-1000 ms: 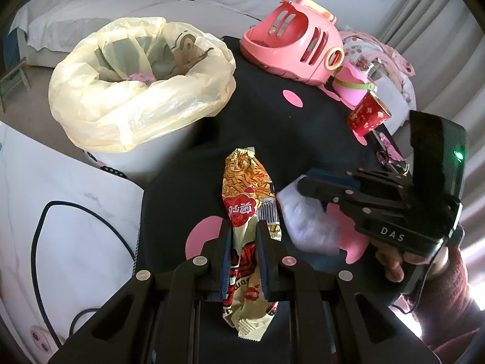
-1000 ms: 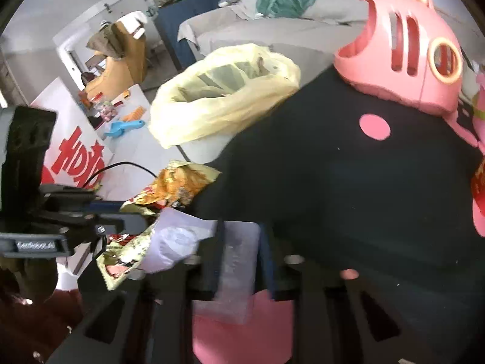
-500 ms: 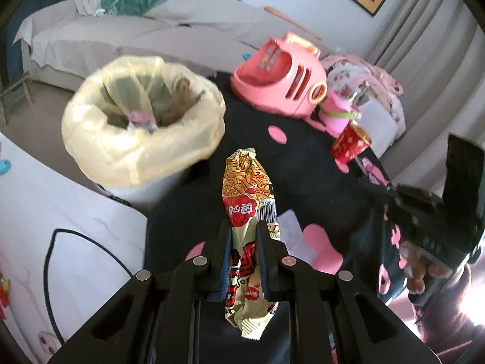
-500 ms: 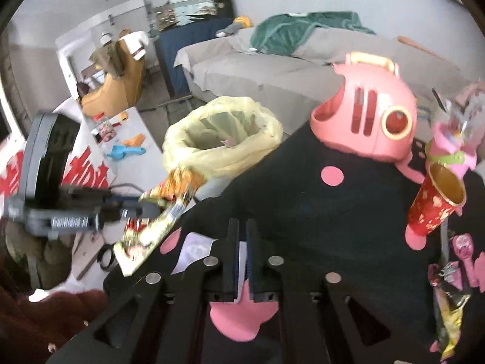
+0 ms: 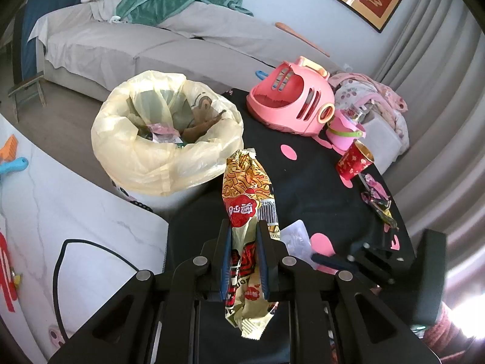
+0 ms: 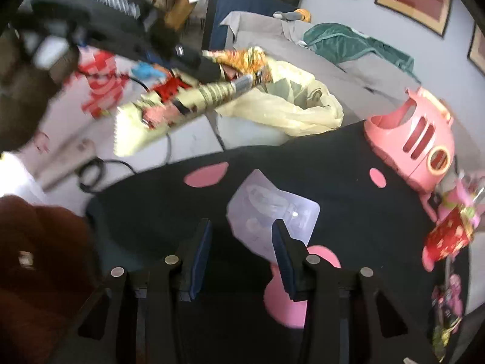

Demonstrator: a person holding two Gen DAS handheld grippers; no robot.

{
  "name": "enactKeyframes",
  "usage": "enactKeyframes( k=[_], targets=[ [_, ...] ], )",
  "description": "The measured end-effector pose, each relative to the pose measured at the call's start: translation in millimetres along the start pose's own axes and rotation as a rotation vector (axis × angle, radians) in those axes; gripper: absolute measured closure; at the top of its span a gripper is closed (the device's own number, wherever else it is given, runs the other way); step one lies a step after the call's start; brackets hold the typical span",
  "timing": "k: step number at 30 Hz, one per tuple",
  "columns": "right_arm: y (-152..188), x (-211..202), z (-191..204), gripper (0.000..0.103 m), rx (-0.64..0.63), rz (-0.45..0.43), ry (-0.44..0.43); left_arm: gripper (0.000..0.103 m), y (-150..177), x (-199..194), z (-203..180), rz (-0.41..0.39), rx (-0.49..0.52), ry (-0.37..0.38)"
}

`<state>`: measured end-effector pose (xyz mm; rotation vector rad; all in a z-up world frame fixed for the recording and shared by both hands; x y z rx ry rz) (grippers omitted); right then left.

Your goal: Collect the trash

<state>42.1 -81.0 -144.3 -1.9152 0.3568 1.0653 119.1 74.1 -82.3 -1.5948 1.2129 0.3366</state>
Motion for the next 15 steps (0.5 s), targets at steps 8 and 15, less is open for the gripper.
enactKeyframes(
  k=[8,15],
  targets=[
    [-11,-6,-38,0.098,0.153,-0.066,0.087,0.087,1,4,11,0.004,-0.039,-0.009],
    [-39,-53,-86,0.099,0.315,-0.177,0.051,0.087,-19,-14,7,-0.074,-0.015,-0.041]
  ],
)
Point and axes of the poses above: each gripper's, at about its wrist camera, not at the fingertips, and x roughly the way its jaws point, z to its left, y to its underside, the point moved 1 cm from there along x, roughly the way its jaws point, and after that the axes turned 3 degrees about z, right-handed, at the moved point
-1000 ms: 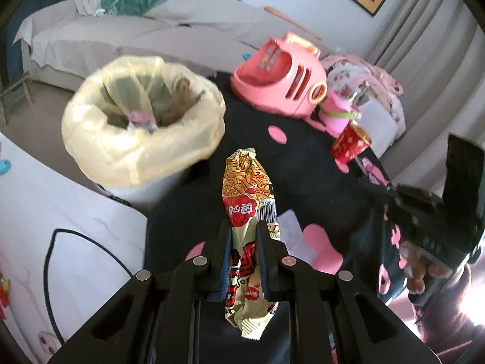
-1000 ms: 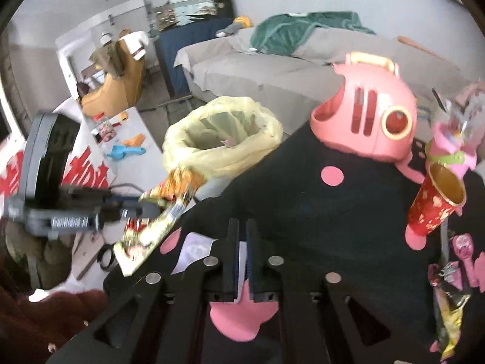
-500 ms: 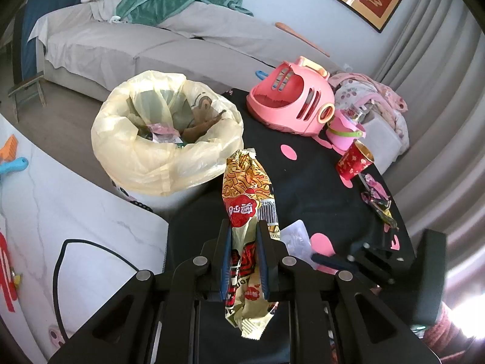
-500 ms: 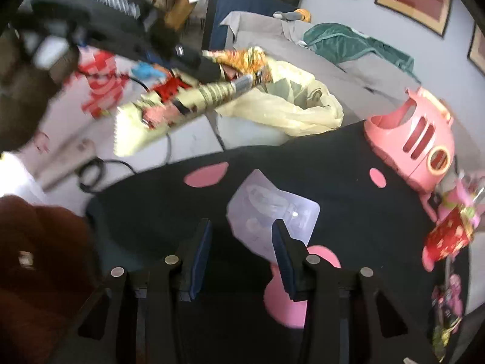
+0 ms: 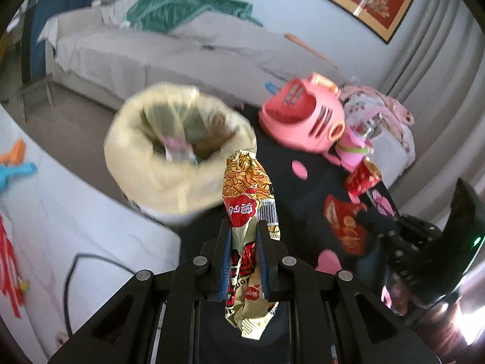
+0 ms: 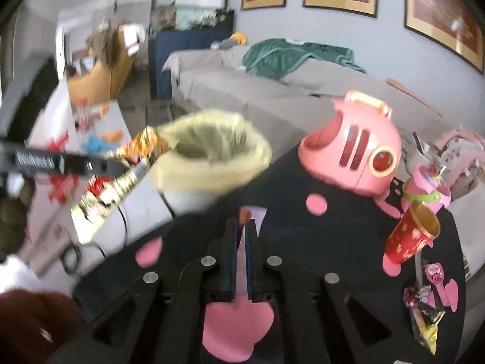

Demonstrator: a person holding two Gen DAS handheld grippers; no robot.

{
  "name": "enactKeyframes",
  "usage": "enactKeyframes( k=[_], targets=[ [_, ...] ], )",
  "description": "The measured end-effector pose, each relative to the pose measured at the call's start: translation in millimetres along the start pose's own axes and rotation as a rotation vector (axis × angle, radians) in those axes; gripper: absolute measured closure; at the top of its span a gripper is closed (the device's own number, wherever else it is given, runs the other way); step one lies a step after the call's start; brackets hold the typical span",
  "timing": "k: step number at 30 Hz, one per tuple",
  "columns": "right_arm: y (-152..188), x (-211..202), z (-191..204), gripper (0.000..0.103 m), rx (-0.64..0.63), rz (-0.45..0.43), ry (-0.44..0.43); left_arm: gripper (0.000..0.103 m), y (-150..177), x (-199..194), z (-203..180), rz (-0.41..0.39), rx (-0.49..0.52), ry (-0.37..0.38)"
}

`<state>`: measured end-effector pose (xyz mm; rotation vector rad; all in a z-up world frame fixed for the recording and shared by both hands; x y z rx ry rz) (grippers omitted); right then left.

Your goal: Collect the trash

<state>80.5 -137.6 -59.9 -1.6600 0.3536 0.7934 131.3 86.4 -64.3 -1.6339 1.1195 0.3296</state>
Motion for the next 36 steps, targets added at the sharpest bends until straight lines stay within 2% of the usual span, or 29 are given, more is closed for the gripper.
enactKeyframes(
  k=[4,7,10,11,12,13,14,15,19,22,25,28,30,32,35,36],
  targets=[
    [-40,-26,-7,0.099,0.030,-0.071,-0.032,0.087,-31,-30,-14,-0.123,0.058,-0.047],
    [-62,-34,-5,0.099,0.002,-0.100,-0.018,0.087,-47,-45,-16,-0.185,0.067,-0.051],
    [-66,-33,-7,0.098,-0.019,-0.087,-0.033,0.086,-55,-55,-15,-0.216,0.066,-0.044],
    [-60,-28,-10,0.096,-0.017,-0.068,-0.076,0.086,-55,-54,-14,-0.216,0.064,-0.044],
    [-55,-25,-12,0.085,-0.012,-0.053,-0.095,0.086,-55,-54,-14,-0.212,0.062,-0.044],
    [-45,-18,-15,0.063,-0.003,-0.026,-0.106,0.086,-55,-53,-12,-0.204,0.055,-0.042],
    [-34,-11,-17,0.055,0.000,-0.004,-0.114,0.086,-53,-50,-10,-0.191,0.045,-0.038],
    [-25,-7,-17,0.052,0.000,0.010,-0.122,0.086,-52,-46,-7,-0.174,0.034,-0.034],
    [26,23,-11,0.052,-0.029,0.126,-0.143,0.086,-44,-30,-1,-0.120,0.011,-0.037],
    [53,46,-1,0.052,-0.081,0.201,-0.113,0.086,-38,-17,1,-0.089,-0.002,-0.036],
    [64,59,10,0.052,-0.121,0.232,-0.074,0.086,-33,-5,1,-0.058,-0.006,-0.030],
    [65,67,9,0.053,-0.152,0.224,-0.015,0.086,-28,4,2,-0.034,-0.003,-0.032],
    [60,68,-4,0.056,-0.122,0.204,0.011,0.086,-27,11,2,-0.019,-0.007,-0.036],
    [54,67,-22,0.066,-0.063,0.185,0.032,0.086,-26,17,3,-0.006,-0.013,-0.037],
    [48,60,-63,0.072,0.100,0.148,0.017,0.086,-25,27,4,0.015,-0.014,-0.037],
    [47,60,-75,0.076,0.147,0.143,0.009,0.086,-24,32,3,0.024,-0.014,-0.036]
  ],
)
Point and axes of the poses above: each gripper's, at about its wrist camera, not at the fingertips, and x roughly the way its jaws point, z to its left, y to its underside, the point moved 1 cm from there along x, roughly the way its jaws point, and after that the axes turned 3 degrees about z, right-handed, at the moved point
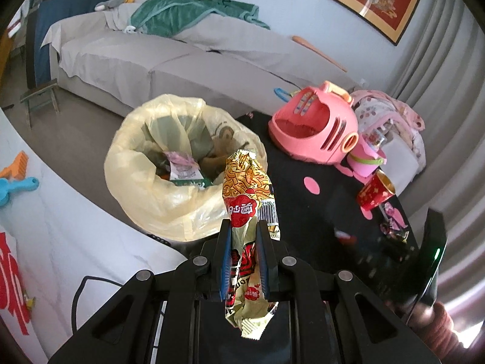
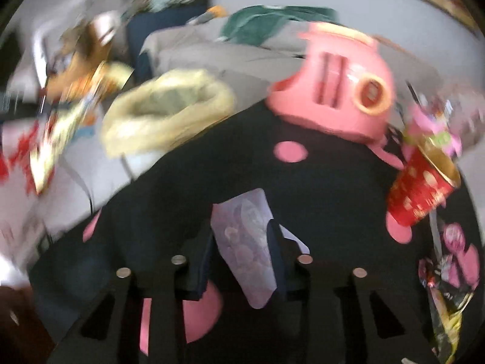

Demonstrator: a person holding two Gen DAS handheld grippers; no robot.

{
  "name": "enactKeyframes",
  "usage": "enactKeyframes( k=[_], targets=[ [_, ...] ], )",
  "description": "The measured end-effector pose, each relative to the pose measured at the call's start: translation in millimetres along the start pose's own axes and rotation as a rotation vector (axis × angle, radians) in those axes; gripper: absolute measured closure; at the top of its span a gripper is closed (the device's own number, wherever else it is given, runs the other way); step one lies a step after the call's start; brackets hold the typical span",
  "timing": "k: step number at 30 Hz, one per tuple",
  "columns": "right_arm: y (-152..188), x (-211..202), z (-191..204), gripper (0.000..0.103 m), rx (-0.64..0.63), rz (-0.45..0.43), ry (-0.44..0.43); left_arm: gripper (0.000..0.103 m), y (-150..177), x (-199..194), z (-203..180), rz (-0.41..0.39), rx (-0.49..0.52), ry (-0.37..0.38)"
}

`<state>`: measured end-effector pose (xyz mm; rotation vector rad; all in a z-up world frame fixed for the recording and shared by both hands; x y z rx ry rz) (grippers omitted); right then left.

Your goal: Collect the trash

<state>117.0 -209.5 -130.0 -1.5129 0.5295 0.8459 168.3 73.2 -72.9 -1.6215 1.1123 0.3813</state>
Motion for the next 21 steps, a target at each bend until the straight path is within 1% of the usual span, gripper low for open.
enactKeyframes(
  k=[1,2,4,7,9,10,11,12,14,17,21],
  targets=[
    [-2,1,-12,0.079,0.046,0.001,-0.005,0.086,0,3,1,0.008,0.000,0.001],
    [-3,2,-20,0.079,0.071,0.006,0.000,0.086,0,7,1,0.016,0.001,0.001],
    [-5,7,-33,0.079,0.094,0.019,0.026,0.086,-1,15,-1,0.032,0.003,0.004],
    [-8,18,-41,0.079,0.078,0.046,0.076,0.086,-1,24,-3,0.052,0.011,0.008],
    [-11,26,-42,0.079,0.044,0.067,0.112,0.086,-1,29,-3,0.062,0.012,0.008],
    [-12,29,-43,0.081,0.041,0.076,0.120,0.086,-1,31,-4,0.066,0.013,0.008],
    [-14,27,-44,0.085,0.038,0.059,0.129,0.086,0,32,-4,0.067,0.014,0.009],
    [-15,25,-45,0.096,0.027,0.044,0.135,0.086,0,32,-4,0.068,0.013,0.009],
    [-22,15,-40,0.097,-0.004,0.013,0.147,0.086,-1,31,-3,0.063,0.011,0.007],
    [-33,2,-35,0.099,-0.003,-0.027,0.120,0.086,-5,29,-1,0.048,0.008,-0.002],
    [-53,-17,-16,0.099,-0.025,-0.067,0.082,0.086,-10,21,3,0.019,0.000,-0.009]
  ],
)
Point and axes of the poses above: each gripper's, at about its wrist camera, not at the fingertips, and x roughly the way its jaws point, z to its left, y to its underside, the point moved 1 cm from there along x, roughly the way its jaws point, and after that the axes turned 3 degrees about z, right-handed, at the moved point
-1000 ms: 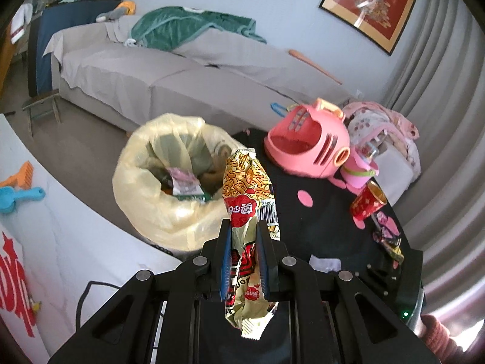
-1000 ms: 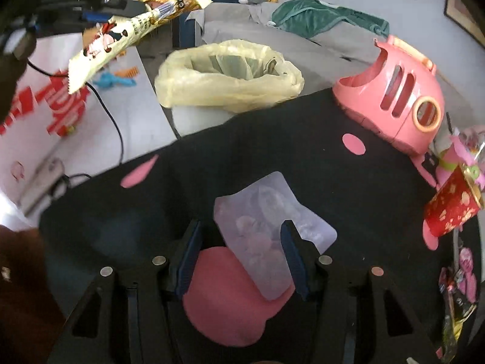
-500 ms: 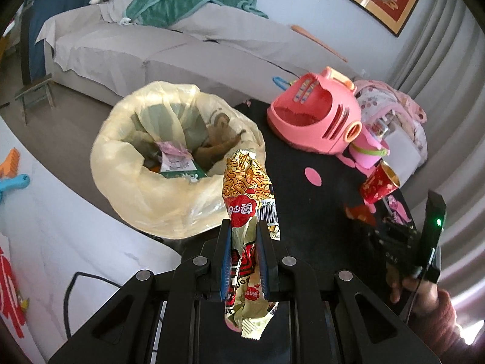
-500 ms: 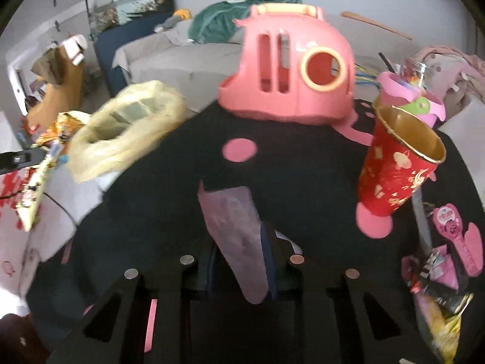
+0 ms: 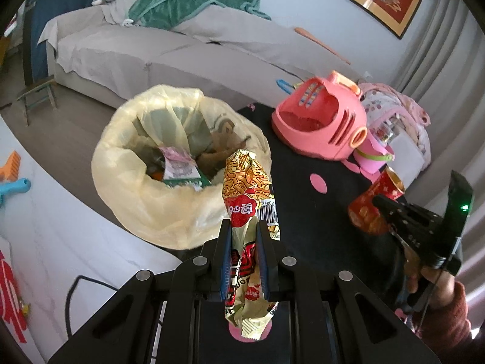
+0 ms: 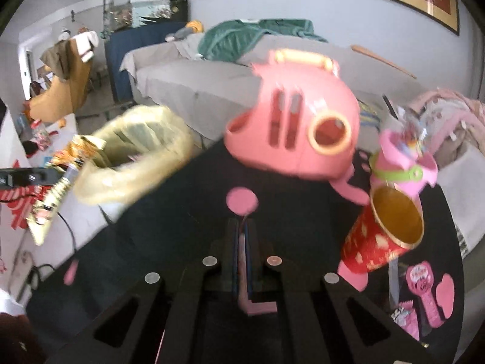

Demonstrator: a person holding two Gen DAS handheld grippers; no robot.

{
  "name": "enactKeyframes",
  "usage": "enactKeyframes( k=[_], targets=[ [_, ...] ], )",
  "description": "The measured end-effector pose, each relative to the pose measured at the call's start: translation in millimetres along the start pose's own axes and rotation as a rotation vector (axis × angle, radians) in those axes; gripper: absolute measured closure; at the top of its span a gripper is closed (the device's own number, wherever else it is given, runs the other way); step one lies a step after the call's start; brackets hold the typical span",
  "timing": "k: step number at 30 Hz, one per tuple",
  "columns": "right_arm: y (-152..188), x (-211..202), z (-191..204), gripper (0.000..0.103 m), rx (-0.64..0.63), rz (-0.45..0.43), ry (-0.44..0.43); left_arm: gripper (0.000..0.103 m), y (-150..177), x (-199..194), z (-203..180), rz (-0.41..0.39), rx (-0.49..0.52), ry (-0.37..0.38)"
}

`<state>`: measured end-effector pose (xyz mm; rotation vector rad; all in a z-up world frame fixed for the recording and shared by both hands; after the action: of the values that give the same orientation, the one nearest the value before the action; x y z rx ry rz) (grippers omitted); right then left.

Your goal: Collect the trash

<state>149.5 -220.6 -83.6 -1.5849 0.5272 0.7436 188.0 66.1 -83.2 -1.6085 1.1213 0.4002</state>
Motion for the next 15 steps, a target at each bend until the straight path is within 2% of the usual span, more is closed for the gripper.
enactKeyframes(
  k=[5,9,11,12,13,14,15],
  targets=[
    [-20,-4,25,0.100,-0.071,-0.006,-0.010,0.086,-5,-15,8,-0.038,-0.016,0.002],
    [-11,-5,19,0.100,-0.070,0.003,-0.035,0.086,-1,-19,14,-0.042,-0.027,0.008],
    [3,-3,13,0.097,-0.042,0.025,-0.093,0.086,0,-16,17,-0.036,-0.037,0.010],
    [8,-1,9,0.085,-0.030,0.032,-0.100,0.086,1,-14,17,-0.030,-0.042,0.014],
    [14,1,6,0.064,-0.015,0.043,-0.101,0.086,1,-13,17,-0.026,-0.046,0.016],
    [23,7,1,0.056,0.012,0.062,-0.105,0.086,2,-10,17,-0.018,-0.049,0.020],
    [29,10,-4,0.054,0.036,0.071,-0.106,0.086,3,-8,15,-0.011,-0.050,0.023]
  ],
)
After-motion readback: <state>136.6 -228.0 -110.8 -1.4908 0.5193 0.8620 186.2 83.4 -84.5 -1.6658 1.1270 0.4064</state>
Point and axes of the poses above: each gripper's, at about its wrist camera, not at the fingertips, and x roughly the way its jaws point, z to its left, y to its underside, the point moved 1 cm from there along x, roughly the way its jaws point, and after that the axes turned 3 degrees about z, right-handed, at the moved point
